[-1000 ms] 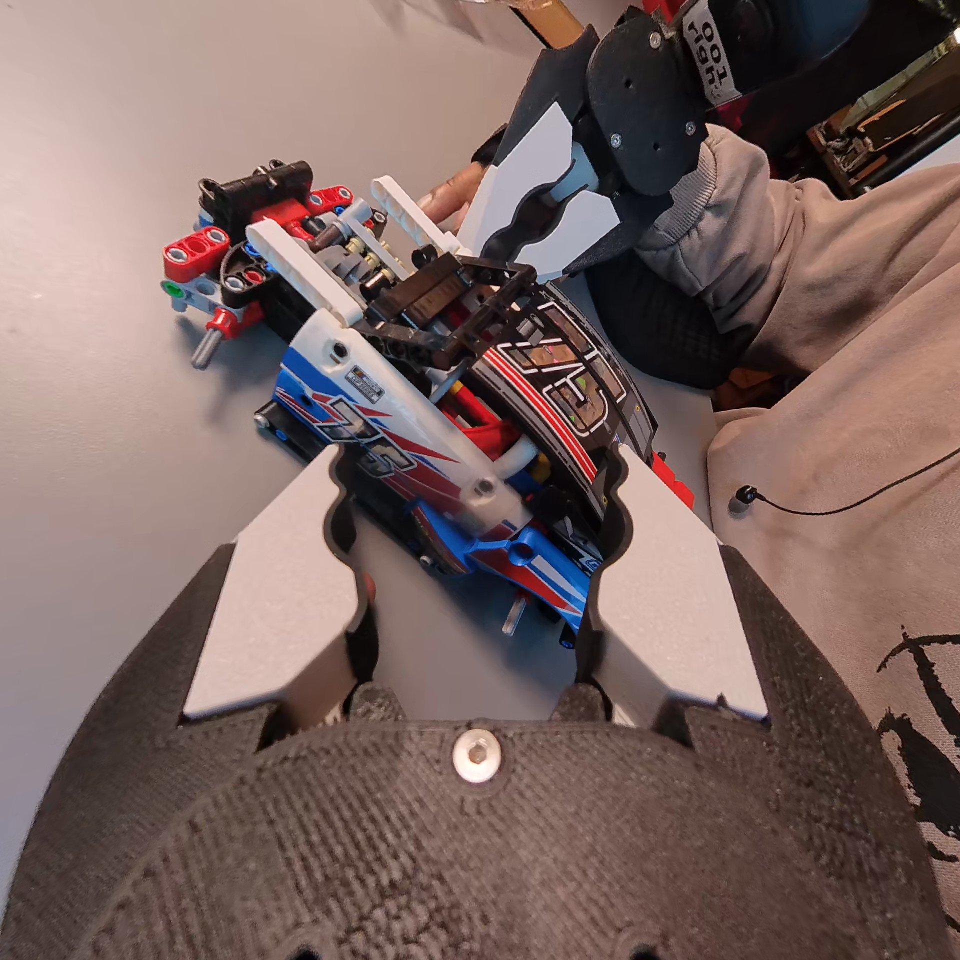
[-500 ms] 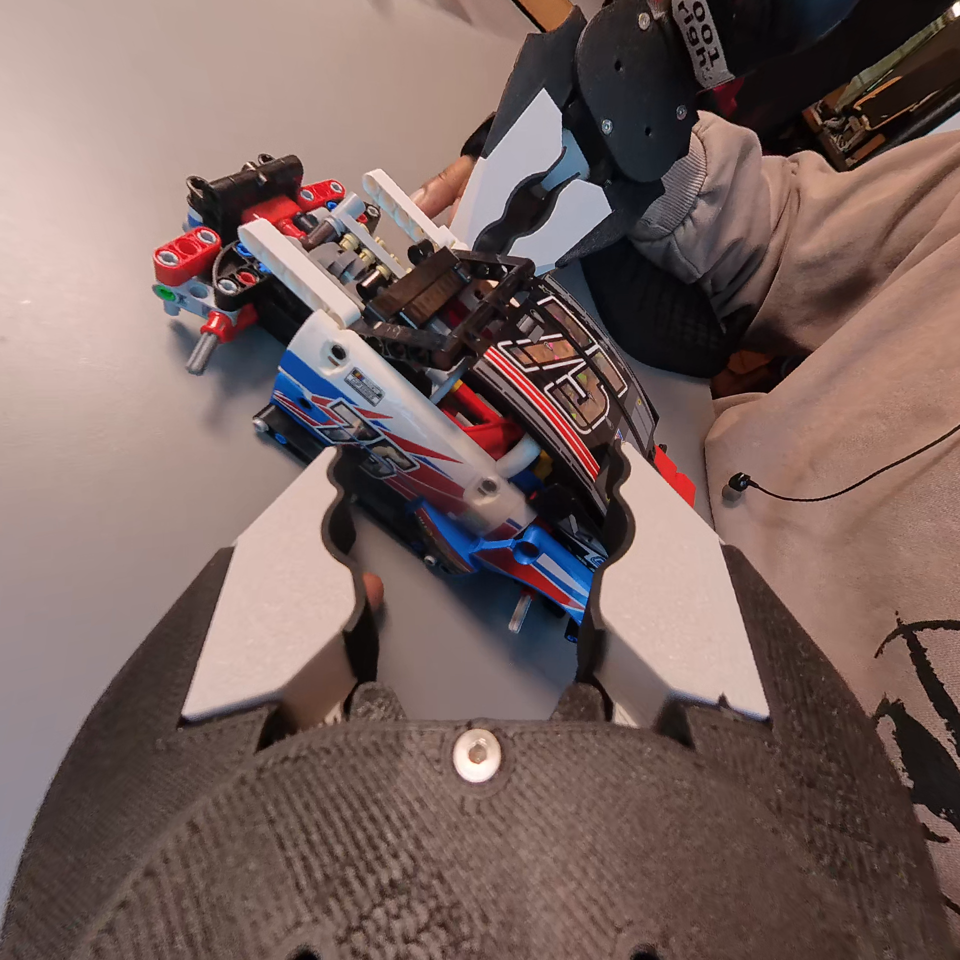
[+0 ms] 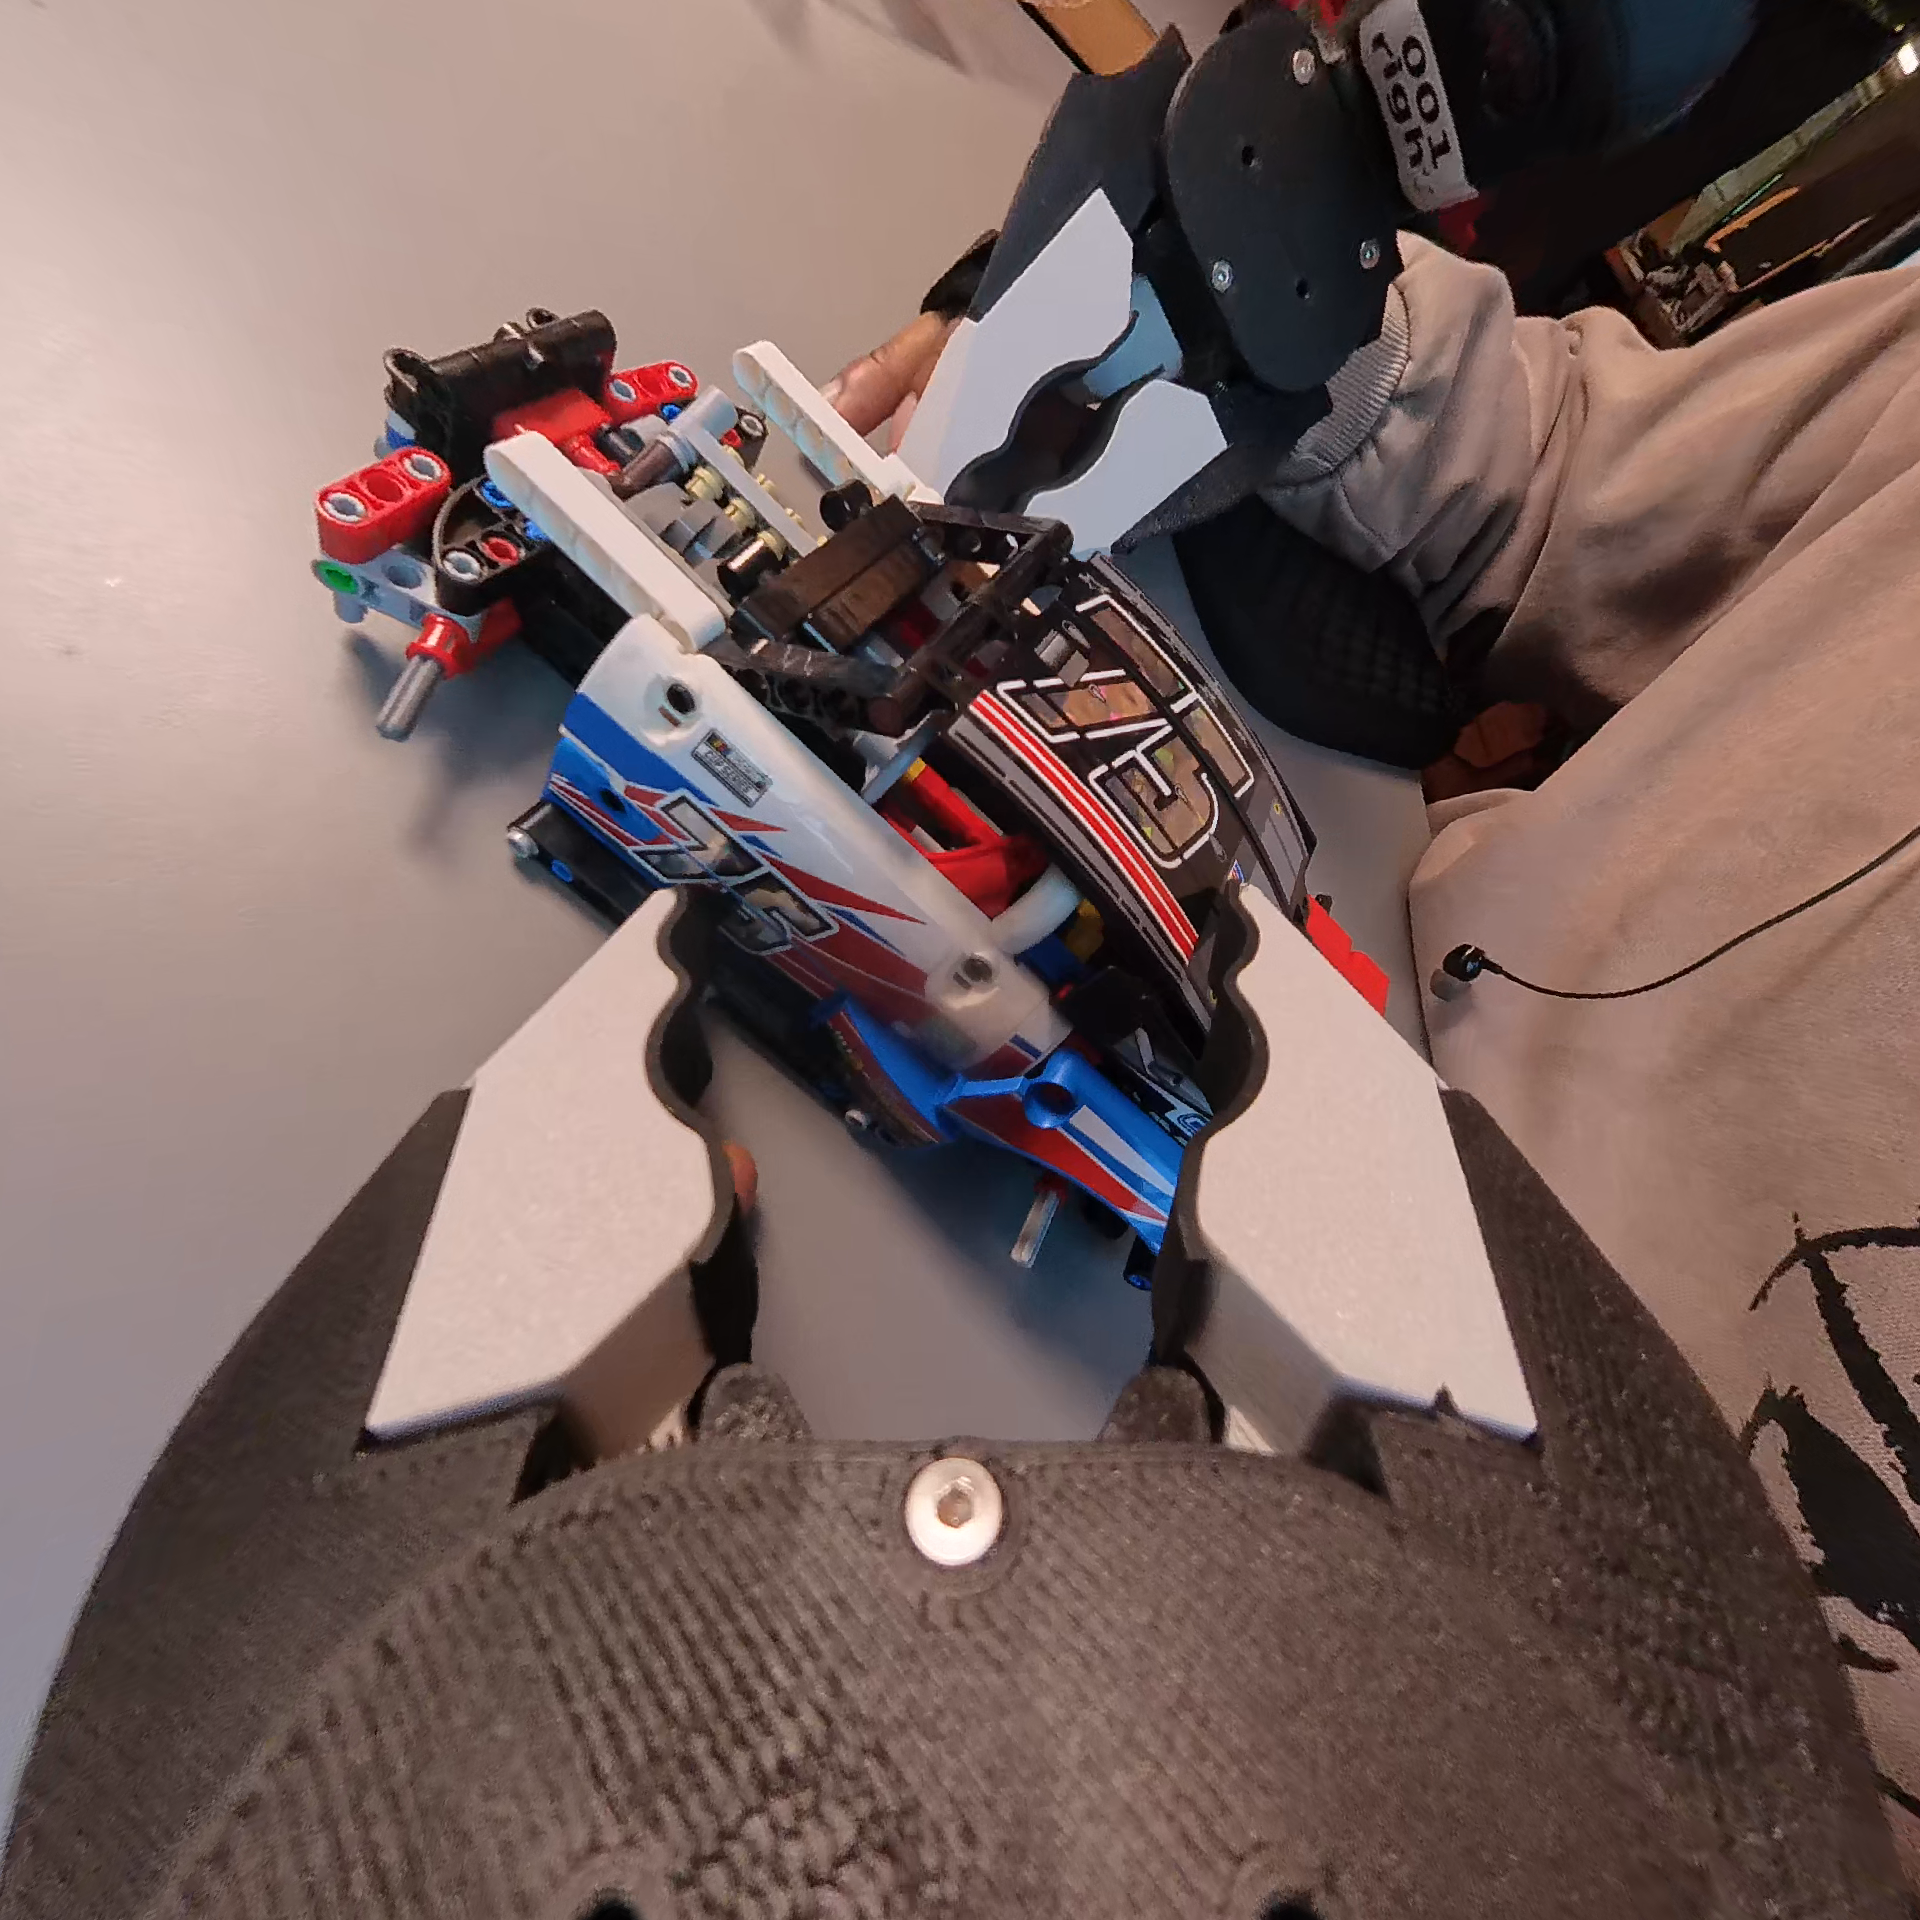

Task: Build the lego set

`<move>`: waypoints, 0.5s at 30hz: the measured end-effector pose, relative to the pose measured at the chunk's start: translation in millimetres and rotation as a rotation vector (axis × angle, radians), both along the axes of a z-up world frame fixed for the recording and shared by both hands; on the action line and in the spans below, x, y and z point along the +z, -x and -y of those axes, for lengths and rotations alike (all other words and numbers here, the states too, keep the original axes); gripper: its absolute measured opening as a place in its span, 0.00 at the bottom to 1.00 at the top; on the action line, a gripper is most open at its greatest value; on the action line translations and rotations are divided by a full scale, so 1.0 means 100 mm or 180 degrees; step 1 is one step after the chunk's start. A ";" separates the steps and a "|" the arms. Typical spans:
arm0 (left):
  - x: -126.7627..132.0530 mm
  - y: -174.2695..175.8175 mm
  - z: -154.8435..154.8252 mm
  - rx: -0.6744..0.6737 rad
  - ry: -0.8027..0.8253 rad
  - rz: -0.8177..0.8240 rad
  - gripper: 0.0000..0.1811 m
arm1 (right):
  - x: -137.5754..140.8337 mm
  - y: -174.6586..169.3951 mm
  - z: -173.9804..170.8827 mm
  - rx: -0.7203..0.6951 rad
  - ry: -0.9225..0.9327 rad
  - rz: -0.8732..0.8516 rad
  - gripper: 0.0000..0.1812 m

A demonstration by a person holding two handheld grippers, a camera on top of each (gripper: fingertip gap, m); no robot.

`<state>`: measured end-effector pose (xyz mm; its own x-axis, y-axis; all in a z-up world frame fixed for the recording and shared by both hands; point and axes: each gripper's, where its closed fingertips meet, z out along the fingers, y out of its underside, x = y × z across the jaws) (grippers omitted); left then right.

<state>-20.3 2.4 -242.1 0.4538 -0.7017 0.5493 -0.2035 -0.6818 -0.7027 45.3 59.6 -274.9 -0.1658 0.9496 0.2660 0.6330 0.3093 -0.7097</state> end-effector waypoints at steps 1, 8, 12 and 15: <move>0.01 0.00 0.00 0.0017 -0.0003 0.0007 0.53 | 0.00 -0.02 0.00 -0.0011 -0.0046 0.0021 0.03; 0.01 -0.01 0.00 0.0030 -0.0007 0.0072 0.53 | -0.01 -0.10 0.02 -0.0042 0.0155 0.0077 0.01; 0.02 -0.01 -0.01 0.0056 -0.0013 0.0088 0.53 | -0.01 -0.17 0.00 -0.0114 0.0180 0.0157 0.02; 0.02 -0.01 0.00 0.0042 -0.0007 0.0109 0.53 | -0.02 -0.15 0.02 -0.0115 0.0226 0.0126 0.01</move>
<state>-18.9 2.7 -240.6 0.4440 -0.6970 0.5631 -0.1701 -0.6826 -0.7107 60.5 58.0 -276.6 -0.1400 0.9714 0.1915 0.6709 0.2354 -0.7032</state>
